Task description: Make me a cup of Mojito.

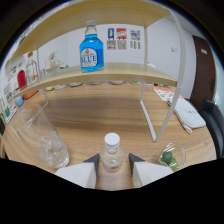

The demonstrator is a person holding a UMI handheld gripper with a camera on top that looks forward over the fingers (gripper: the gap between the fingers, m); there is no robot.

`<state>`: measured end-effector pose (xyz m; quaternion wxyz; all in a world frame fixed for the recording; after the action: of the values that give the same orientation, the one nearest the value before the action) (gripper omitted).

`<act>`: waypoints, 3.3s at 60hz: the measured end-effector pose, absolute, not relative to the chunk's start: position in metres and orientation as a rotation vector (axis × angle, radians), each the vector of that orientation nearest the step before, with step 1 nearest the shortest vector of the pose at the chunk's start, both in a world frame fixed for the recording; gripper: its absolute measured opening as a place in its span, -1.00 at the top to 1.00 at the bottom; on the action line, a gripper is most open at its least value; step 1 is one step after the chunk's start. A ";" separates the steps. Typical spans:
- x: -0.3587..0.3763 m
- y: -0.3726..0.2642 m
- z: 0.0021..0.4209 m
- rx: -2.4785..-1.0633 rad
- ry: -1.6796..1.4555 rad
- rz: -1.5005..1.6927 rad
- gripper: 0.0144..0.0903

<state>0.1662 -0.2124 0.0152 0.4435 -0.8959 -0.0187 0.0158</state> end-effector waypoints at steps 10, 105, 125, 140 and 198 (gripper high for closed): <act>0.169 -0.233 0.049 -2.182 -0.022 0.010 -0.87; -0.166 -0.127 0.418 -1.713 -0.042 0.114 -0.85; -0.159 -0.089 0.418 -1.699 -0.031 0.025 -0.03; -0.161 -0.093 0.418 -1.699 -0.056 0.050 0.06; -0.057 -0.229 0.198 -1.836 -0.005 0.157 0.07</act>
<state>-0.0571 -0.2287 0.1978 0.6046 -0.7937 -0.0021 0.0680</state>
